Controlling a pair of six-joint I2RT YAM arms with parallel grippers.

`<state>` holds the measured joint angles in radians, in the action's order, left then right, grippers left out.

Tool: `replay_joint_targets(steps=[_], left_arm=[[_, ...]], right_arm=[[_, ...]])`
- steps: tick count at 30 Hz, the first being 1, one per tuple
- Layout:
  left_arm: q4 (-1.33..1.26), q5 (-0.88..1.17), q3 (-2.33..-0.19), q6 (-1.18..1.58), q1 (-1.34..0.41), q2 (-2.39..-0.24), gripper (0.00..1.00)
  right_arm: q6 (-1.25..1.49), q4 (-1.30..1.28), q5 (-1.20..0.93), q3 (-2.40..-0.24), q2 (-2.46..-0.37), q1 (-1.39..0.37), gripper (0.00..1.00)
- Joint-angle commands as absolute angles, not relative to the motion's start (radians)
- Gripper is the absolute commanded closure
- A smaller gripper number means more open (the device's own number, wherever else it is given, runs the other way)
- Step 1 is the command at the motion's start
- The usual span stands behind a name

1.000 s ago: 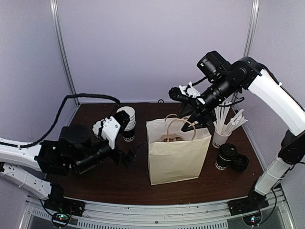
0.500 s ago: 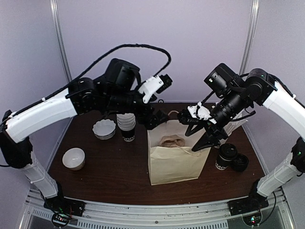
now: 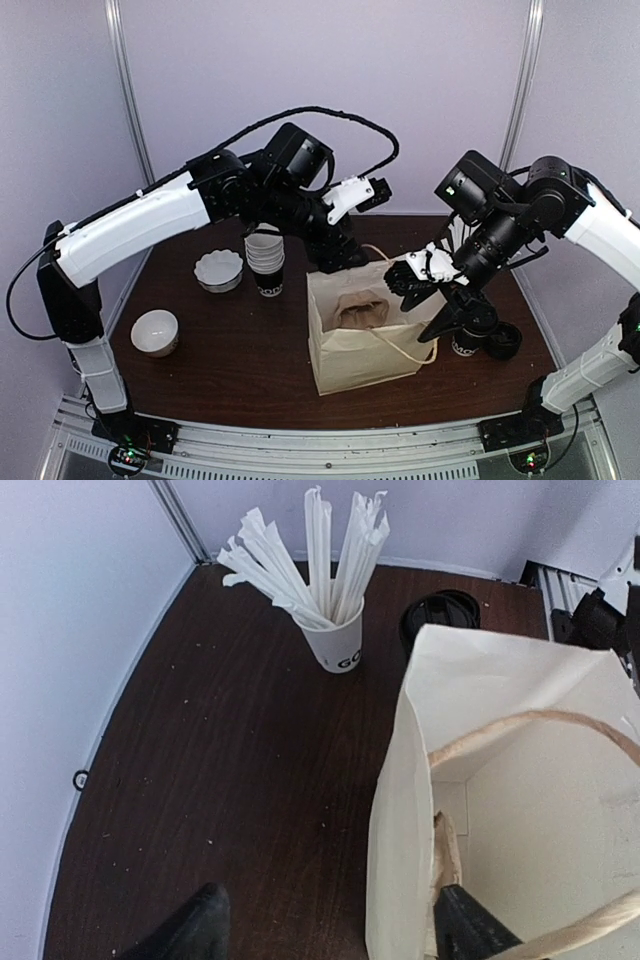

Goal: Pack the takeout coffee

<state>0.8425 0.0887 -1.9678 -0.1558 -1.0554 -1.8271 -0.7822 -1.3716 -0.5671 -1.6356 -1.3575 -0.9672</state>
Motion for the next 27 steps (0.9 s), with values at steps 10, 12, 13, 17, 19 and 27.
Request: replay_joint_targets(steps=[10, 12, 13, 17, 19, 27], left_arm=[[0.878, 0.277, -2.141, -0.233, -1.019, -1.904, 1.00], [0.863, 0.255, -2.144, -0.257, -1.020, -1.879, 1.00], [0.860, 0.254, -2.146, -0.270, -1.019, -1.865, 1.00], [0.857, 0.262, -2.151, -0.294, -1.021, -1.828, 1.00], [0.840, 0.270, -2.118, -0.288, -1.021, -1.806, 1.00], [0.734, 0.269, -1.974, -0.250, -1.043, -1.748, 1.00]], right_arm=[[-0.752, -1.342, -0.465, -1.740, -1.386, -0.962, 0.46], [-0.744, -1.339, -0.482, -1.794, -1.405, -0.944, 0.45], [-0.743, -1.345, -0.493, -1.821, -1.416, -0.938, 0.44], [-0.747, -1.370, -0.520, -1.905, -1.443, -0.923, 0.39], [-0.742, -1.344, -0.500, -1.899, -1.446, -0.922, 0.39], [-0.748, -1.184, -0.374, -1.696, -1.458, -0.941, 0.57]])
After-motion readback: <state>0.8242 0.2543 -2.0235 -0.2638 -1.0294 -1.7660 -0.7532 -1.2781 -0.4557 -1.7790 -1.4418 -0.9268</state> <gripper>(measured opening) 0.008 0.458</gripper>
